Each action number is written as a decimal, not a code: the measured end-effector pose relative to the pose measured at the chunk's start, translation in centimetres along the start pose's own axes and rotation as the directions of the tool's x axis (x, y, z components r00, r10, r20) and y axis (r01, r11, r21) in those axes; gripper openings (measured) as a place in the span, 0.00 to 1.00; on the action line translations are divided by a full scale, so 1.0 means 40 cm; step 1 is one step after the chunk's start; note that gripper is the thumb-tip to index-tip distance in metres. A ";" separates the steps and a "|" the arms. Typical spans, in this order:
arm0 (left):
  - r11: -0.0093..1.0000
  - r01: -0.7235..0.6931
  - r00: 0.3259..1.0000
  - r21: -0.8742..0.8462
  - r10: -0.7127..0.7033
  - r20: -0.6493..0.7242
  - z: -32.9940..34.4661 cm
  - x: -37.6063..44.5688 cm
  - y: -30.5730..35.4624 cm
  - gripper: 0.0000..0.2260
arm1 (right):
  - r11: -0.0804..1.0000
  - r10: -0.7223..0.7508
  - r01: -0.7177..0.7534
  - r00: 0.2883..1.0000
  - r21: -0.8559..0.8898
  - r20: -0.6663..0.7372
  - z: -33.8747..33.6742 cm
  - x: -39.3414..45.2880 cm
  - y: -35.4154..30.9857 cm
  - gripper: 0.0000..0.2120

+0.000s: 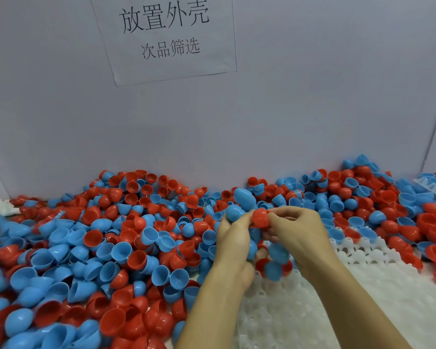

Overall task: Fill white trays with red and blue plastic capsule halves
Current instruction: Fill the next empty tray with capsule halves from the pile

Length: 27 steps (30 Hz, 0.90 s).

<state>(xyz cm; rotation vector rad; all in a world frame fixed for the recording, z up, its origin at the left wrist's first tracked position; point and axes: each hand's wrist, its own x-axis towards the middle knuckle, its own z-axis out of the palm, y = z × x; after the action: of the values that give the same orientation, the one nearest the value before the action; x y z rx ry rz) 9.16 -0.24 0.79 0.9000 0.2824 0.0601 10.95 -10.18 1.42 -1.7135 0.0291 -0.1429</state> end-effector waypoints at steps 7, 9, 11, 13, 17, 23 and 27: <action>0.988 -0.107 0.993 0.109 0.113 -0.046 0.000 0.017 -0.023 0.08 | 0.989 -0.066 0.058 0.996 -0.135 -0.058 0.008 -0.003 -0.005 0.08; 0.982 -0.125 0.991 0.144 0.131 -0.033 0.000 0.015 -0.025 0.07 | 0.970 -0.089 0.082 0.996 -0.227 -0.024 0.002 -0.001 -0.009 0.09; 0.976 -0.145 0.987 0.164 0.153 -0.038 0.001 0.015 -0.026 0.06 | 0.951 -0.146 0.138 0.989 -0.278 -0.008 -0.001 -0.001 -0.014 0.07; 0.973 -0.158 0.984 0.171 0.170 -0.057 0.002 0.017 -0.027 0.05 | 0.913 -0.292 0.274 0.956 -0.302 -0.015 -0.004 -0.006 -0.021 0.09; 0.976 -0.151 0.982 0.159 0.166 -0.085 -0.001 0.019 -0.026 0.07 | 0.741 -0.538 0.528 0.837 -0.414 0.104 -0.024 -0.006 -0.030 0.16; 0.978 -0.101 0.994 0.184 0.107 -0.022 0.001 0.017 -0.031 0.13 | 0.724 -0.631 0.563 0.774 -0.399 -0.052 -0.035 -0.003 -0.021 0.17; 0.999 0.004 1.000 0.043 -0.003 -0.028 0.001 0.009 -0.012 0.12 | 0.699 -0.616 0.584 0.785 -0.413 0.066 -0.053 0.010 -0.014 0.11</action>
<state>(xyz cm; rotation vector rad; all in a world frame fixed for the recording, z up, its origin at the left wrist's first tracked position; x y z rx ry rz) 9.47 -0.51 0.35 0.9419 0.3123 0.0633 11.07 -12.21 2.28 -2.0905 -0.4904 -0.7439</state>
